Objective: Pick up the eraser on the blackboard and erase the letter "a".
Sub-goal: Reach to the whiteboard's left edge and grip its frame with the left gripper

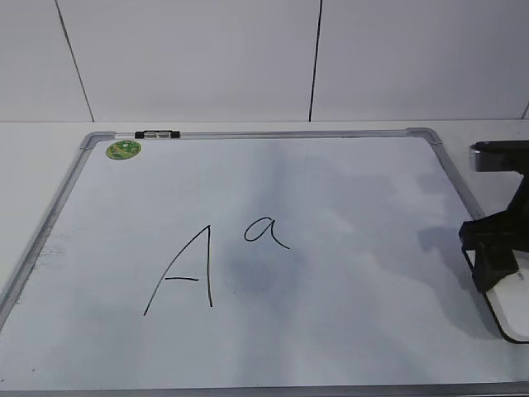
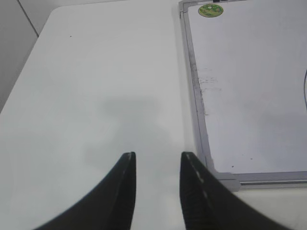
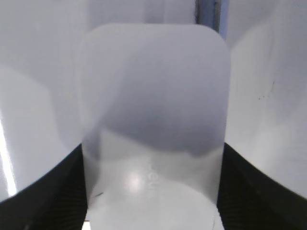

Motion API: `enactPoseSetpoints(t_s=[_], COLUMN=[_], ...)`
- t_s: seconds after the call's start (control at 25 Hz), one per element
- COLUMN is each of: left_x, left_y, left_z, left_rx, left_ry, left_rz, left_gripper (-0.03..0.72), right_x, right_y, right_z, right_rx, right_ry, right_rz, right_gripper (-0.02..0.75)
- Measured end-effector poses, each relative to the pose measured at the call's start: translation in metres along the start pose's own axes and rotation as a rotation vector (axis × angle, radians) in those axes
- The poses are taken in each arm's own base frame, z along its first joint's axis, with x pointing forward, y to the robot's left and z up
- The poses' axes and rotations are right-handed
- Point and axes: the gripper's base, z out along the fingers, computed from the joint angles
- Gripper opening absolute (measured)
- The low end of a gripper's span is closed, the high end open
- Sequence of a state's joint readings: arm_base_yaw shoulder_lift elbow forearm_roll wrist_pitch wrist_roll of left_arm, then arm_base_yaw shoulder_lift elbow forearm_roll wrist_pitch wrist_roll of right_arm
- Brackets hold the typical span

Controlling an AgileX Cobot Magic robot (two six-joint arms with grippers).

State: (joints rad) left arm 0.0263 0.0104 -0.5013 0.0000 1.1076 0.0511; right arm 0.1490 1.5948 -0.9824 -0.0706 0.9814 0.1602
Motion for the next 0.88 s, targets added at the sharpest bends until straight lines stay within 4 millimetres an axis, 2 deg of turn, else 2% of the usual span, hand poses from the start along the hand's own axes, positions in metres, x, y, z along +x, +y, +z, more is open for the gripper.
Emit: enactPoseSetpoints(t_s=[0.2,0.4,0.6,0.88], left_x=[0.000,0.000,0.000,0.000], left_y=[0.000,0.000,0.000,0.000], left_z=[0.000,0.000,0.000,0.000], left_rx=[0.000,0.000,0.000,0.000], left_ry=[0.000,0.000,0.000,0.000], left_rz=[0.000,0.000,0.000,0.000], left_gripper=[0.235,0.235,0.235,0.235], right_x=[0.000,0.004,0.007,0.013], right_y=[0.000,0.023,0.051,0.074], right_z=[-0.028,-0.049,-0.061,-0.067], right_rx=[-0.010,-0.017,-0.031,-0.043], right_ry=[-0.043,-0.057,-0.066,-0.085], right_rz=[0.000,-0.095,-0.204,-0.291], right_gripper=[0.530,0.524,0.524,0.524])
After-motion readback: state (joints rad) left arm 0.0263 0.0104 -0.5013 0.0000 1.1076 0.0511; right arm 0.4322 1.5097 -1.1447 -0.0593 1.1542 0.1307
